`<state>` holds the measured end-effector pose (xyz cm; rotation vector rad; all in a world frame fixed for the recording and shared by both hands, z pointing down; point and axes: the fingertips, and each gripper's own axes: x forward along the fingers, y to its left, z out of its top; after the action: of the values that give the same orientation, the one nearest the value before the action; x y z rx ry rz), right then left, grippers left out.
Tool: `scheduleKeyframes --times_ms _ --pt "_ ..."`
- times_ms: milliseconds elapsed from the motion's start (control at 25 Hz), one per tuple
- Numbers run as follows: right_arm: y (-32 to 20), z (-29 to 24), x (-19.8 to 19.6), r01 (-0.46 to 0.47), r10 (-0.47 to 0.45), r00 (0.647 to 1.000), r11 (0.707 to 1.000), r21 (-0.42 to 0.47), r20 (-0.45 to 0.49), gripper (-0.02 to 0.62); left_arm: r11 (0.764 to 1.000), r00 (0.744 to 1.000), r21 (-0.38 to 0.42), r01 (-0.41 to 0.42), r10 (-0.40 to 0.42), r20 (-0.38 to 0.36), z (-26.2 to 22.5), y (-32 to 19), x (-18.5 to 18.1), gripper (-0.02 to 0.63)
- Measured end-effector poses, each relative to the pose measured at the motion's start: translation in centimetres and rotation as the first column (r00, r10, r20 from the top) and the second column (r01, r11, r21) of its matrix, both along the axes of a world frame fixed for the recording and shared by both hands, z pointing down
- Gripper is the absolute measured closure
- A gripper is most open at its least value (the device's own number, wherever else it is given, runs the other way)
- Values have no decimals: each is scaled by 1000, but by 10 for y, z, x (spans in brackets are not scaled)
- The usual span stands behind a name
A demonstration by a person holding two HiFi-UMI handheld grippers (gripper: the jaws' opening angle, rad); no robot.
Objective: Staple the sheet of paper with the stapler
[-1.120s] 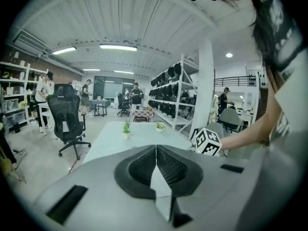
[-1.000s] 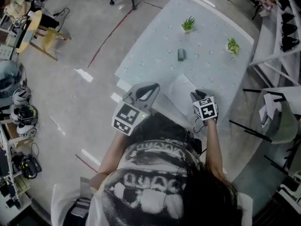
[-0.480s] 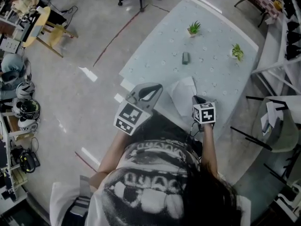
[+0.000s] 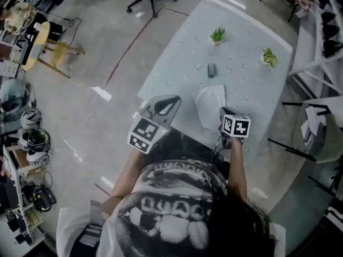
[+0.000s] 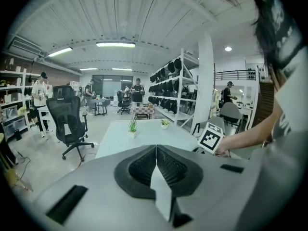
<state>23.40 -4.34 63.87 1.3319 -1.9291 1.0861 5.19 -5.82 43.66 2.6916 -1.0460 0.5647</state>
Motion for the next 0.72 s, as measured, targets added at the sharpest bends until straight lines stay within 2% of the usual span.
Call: scheduleKeyframes --times_ms 240,720 --pt "-15 -1 -4 -139 141 990 989 -44 28 584 996 996 -5 -93 93 1 -5 -26 -7 601" --pt "-35 3 -18 -245 244 970 963 -114 -20 584 985 985 -36 -172 170 -33 6 -61 -36 601"
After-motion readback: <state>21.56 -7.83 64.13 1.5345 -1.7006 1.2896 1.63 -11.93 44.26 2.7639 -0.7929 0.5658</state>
